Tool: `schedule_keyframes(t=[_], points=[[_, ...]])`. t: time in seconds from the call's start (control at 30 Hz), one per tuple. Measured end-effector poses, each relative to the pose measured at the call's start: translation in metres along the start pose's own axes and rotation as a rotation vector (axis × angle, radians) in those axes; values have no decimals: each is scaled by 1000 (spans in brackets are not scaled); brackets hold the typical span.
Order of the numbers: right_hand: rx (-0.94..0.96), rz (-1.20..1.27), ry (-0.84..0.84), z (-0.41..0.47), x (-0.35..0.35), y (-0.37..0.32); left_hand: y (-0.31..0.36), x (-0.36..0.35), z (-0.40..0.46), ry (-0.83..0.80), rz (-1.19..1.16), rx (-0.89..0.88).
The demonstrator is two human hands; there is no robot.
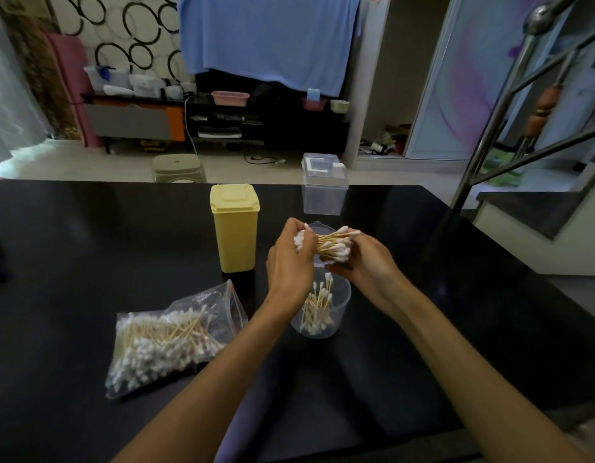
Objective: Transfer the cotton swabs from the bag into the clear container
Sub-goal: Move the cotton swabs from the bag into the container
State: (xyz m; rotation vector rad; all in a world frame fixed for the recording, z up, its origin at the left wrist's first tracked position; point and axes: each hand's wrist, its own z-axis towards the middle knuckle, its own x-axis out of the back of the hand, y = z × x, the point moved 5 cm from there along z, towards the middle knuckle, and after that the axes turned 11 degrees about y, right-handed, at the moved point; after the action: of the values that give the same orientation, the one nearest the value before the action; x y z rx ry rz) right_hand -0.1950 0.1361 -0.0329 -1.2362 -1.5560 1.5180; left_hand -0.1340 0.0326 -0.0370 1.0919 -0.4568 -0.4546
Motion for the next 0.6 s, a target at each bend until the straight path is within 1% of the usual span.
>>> schedule_keyframes(t=[0.07,0.1,0.23,0.3,0.4,0.5,0.57,0.6], points=[[-21,130,58,-2,-3,2,3,-1,-2,28,33,-25],[0,148,66,-2,-5,1,4,-1,-3,43,49,-38],[85,119,21,2,-10,1,10,-1,-3,64,63,-69],[116,106,36,5,-11,3,11,-3,-4,44,66,-77],[302,-20,157,3,-10,2,12,-6,-9,27,54,-97],[524,-81,283,-1,-4,-5,14,-11,-9,-26,39,-62],[599,-144,300,-2,-1,-8,15,-13,-8,-51,16,-28],[601,-155,288,-2,-1,-8,15,-12,-8,-44,4,-20]])
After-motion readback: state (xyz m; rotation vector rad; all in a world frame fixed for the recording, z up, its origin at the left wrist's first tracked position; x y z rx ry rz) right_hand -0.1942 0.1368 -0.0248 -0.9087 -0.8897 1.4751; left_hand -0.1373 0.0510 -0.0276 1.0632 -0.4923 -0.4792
